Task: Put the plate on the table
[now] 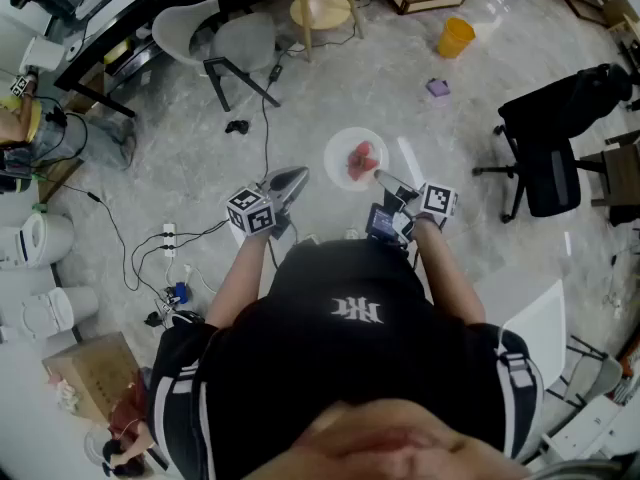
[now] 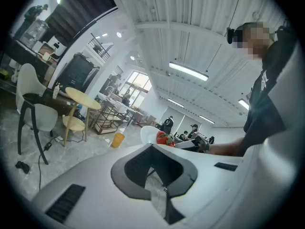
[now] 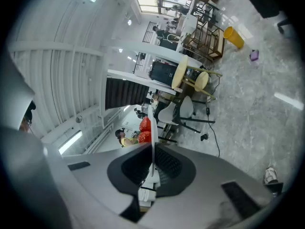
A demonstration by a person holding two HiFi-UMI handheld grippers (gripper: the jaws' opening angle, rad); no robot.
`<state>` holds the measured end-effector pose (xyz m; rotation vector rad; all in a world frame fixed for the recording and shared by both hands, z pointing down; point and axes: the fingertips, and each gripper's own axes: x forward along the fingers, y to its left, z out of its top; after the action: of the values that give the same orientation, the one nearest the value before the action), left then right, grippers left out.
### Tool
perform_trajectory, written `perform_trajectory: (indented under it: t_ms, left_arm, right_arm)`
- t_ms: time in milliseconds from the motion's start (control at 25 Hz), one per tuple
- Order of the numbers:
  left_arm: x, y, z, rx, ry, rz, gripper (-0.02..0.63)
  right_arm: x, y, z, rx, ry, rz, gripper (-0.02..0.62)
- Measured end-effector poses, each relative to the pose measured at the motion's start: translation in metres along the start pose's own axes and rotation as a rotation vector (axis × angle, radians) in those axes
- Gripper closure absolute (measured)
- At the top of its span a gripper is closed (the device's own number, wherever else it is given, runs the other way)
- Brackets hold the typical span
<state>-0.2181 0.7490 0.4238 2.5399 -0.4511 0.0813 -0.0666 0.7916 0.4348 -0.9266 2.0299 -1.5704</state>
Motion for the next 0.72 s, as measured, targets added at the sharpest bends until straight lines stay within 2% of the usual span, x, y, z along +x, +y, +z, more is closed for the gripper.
perform_trajectory:
  t_ms: [120, 480, 720]
  left_arm:
    - [0.01, -0.007, 0.0, 0.023, 0.021, -0.011, 0.597]
    - [0.036, -0.032, -0.009, 0.026, 0.055, -0.006, 0.597]
    - [0.058, -0.054, 0.006, 0.06, 0.058, 0.023, 0.597]
  right_arm:
    - [-0.007, 0.001, -0.002, 0.012, 0.003, 0.004, 0.583]
    - [-0.036, -0.013, 0.008, 0.044, 0.011, 0.019, 0.583]
    - [-0.069, -0.038, 0.029, 0.084, 0.025, -0.098, 0.583]
